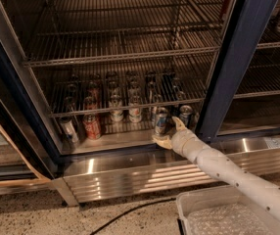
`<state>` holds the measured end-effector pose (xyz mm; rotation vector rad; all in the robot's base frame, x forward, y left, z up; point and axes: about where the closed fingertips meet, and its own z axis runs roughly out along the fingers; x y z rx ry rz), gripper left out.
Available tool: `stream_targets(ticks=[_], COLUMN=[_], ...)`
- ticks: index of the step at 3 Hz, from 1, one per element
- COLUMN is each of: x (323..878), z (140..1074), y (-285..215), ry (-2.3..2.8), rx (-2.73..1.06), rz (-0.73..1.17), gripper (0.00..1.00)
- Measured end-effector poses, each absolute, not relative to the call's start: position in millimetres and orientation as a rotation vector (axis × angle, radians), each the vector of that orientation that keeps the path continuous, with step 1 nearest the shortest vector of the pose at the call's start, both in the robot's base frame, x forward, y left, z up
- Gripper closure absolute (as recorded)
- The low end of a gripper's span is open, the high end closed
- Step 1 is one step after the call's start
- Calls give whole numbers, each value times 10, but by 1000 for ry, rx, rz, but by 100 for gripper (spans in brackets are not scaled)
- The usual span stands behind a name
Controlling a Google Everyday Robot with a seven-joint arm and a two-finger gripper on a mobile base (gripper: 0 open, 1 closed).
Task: Pick redbull can from bottom shelf of fridge
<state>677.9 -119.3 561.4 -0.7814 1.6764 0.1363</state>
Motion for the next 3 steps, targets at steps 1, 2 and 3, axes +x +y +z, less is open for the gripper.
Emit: stream_targets(ticks=[1,2,3], x=[7174,7218,7249], z=[5525,5510,5498], y=[-975,-955,-946], ry=[1689,1693,1695], rx=[-771,-763,-754], rz=[132,128,126], gripper=[30,29,30])
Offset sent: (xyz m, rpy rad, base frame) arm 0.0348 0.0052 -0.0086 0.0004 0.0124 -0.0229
